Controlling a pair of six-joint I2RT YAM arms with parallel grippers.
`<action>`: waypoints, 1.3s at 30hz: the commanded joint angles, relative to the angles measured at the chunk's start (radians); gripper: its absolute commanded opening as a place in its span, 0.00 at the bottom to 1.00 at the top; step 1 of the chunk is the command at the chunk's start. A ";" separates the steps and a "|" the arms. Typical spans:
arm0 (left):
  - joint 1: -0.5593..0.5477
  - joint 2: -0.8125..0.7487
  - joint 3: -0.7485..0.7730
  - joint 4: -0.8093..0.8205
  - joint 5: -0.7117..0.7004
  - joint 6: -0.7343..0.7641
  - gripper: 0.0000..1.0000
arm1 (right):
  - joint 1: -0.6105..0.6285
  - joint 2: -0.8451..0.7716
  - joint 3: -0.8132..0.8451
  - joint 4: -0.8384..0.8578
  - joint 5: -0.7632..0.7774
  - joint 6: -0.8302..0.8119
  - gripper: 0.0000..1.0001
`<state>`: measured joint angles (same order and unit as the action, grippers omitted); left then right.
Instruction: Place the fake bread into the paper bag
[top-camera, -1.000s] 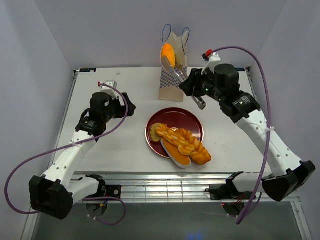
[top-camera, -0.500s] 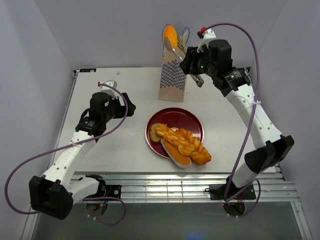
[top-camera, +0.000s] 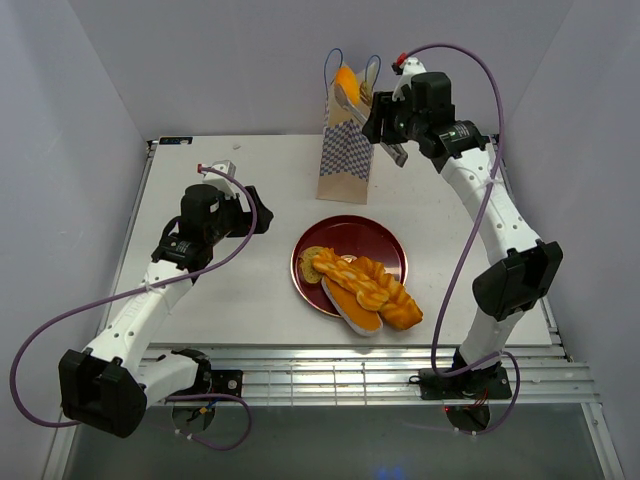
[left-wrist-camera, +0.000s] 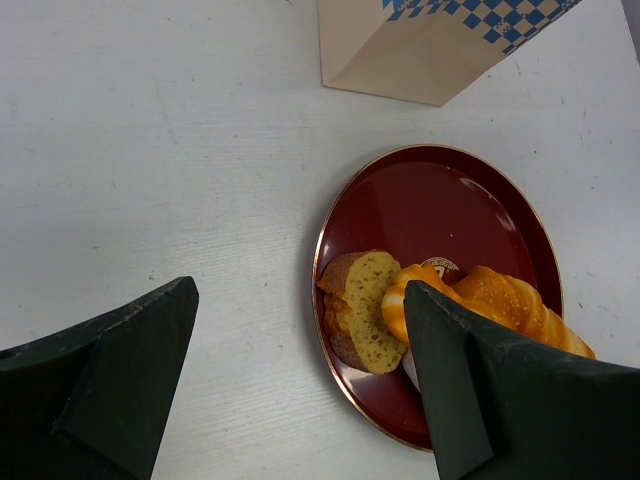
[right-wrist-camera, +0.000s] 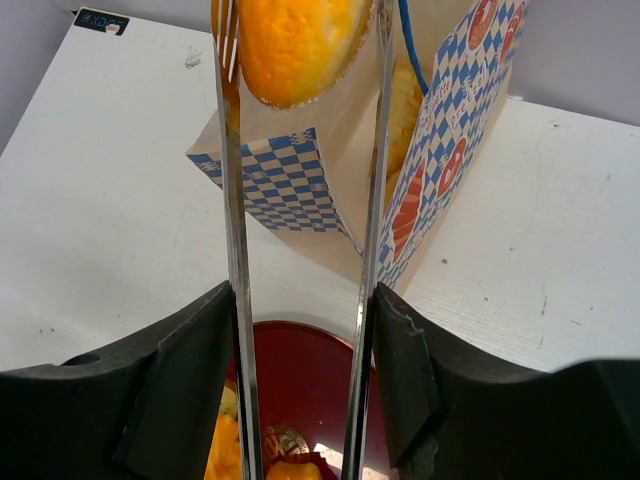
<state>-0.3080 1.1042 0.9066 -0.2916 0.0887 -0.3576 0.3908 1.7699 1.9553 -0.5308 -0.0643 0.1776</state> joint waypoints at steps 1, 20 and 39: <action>0.000 -0.003 0.037 0.005 0.014 -0.004 0.95 | -0.004 0.000 0.077 0.038 -0.026 -0.013 0.61; 0.000 0.000 0.034 0.008 0.014 -0.006 0.95 | -0.018 -0.105 0.057 0.029 -0.130 -0.006 0.67; -0.002 -0.015 0.035 0.000 -0.033 0.003 0.95 | -0.012 -0.492 -0.441 0.083 -0.249 0.003 0.64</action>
<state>-0.3080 1.1091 0.9081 -0.2920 0.0772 -0.3595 0.3752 1.3254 1.5814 -0.4995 -0.2714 0.1764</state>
